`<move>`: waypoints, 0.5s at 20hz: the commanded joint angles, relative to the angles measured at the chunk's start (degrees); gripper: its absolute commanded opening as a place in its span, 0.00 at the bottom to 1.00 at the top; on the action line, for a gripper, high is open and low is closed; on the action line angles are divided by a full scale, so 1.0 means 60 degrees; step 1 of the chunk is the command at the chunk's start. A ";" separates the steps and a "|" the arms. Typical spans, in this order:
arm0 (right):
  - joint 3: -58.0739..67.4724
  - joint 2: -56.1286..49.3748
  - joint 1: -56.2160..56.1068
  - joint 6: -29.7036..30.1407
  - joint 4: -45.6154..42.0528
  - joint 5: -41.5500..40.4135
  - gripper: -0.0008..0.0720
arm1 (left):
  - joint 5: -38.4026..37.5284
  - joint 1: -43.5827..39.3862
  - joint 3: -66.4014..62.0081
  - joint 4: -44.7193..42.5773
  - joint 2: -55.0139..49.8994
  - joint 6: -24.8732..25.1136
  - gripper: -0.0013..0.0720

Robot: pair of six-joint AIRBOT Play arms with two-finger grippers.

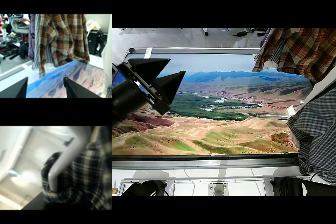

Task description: Fold the clothes and pants, and hang the long-sleeved shirts on hangers.

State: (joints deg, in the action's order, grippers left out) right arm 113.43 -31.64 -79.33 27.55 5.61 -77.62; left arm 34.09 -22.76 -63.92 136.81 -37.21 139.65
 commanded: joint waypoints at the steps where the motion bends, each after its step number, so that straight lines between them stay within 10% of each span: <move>1: -0.0117 -0.0011 -0.0036 -0.0357 -0.1228 -0.1949 0.07 | 0.0178 0.0000 0.0000 -0.0004 0.0000 0.0004 0.71; 4: -0.0113 0.0022 -0.0036 -0.0466 -0.1698 -0.2459 0.06 | 0.0211 0.0000 0.0000 -0.0004 0.0000 0.0004 0.71; 10: -0.0102 0.0047 -0.0036 -0.1472 -0.1421 0.0820 0.07 | 0.0215 0.0000 0.0000 -0.0007 0.0000 0.0007 0.71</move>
State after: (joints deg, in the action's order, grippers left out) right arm 112.84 -31.35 -79.53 21.89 -2.92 -81.49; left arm 35.35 -22.76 -63.92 136.79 -37.21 139.65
